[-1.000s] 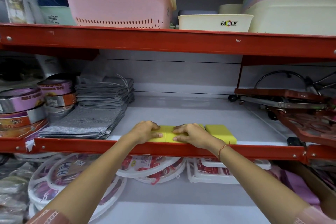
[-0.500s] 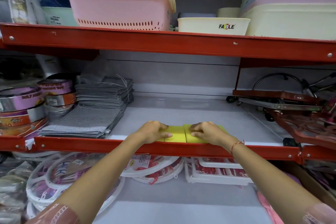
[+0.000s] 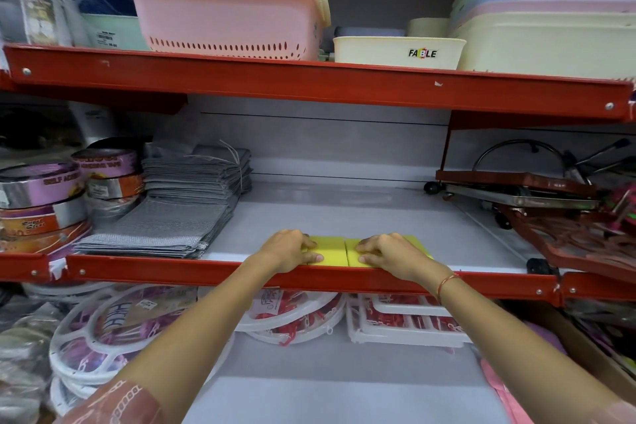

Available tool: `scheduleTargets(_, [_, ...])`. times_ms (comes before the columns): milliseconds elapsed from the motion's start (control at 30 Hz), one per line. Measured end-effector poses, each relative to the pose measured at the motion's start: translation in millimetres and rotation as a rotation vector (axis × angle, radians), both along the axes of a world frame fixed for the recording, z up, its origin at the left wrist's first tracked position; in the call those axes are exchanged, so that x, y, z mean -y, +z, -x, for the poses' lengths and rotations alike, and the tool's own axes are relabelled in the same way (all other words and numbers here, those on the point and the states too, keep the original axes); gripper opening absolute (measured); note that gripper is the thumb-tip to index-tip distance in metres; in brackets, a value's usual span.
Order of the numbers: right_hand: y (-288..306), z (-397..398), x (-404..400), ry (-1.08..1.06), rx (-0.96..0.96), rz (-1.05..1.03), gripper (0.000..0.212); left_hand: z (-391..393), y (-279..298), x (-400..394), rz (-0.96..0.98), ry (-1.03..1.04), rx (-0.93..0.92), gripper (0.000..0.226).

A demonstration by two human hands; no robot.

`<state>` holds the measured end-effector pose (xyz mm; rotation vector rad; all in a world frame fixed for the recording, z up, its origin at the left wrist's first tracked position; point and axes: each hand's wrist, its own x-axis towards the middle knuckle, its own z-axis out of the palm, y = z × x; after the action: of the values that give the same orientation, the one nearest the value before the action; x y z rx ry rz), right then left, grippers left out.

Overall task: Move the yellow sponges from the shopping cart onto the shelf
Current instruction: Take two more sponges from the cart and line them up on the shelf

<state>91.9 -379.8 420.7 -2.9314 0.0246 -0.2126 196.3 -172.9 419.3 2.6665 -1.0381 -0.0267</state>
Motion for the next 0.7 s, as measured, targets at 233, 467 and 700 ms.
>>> scheduleTargets(233, [1.1,-0.7,-4.1,-0.013,-0.003,-0.018,0.038,3.0,-1.8,0.8,-0.005,0.015,0.015,0.060])
scheduleTargets(467, [8.7,6.4,9.2,-0.052,0.074,-0.071,0.037,3.2,5.3,5.9,0.009,0.017,0.007,0.066])
scheduleTargets(700, [12.0,26.9,53.8,-0.224,0.016,-0.007,0.035,16.2,12.5,30.6,0.048,-0.085,-0.017,0.063])
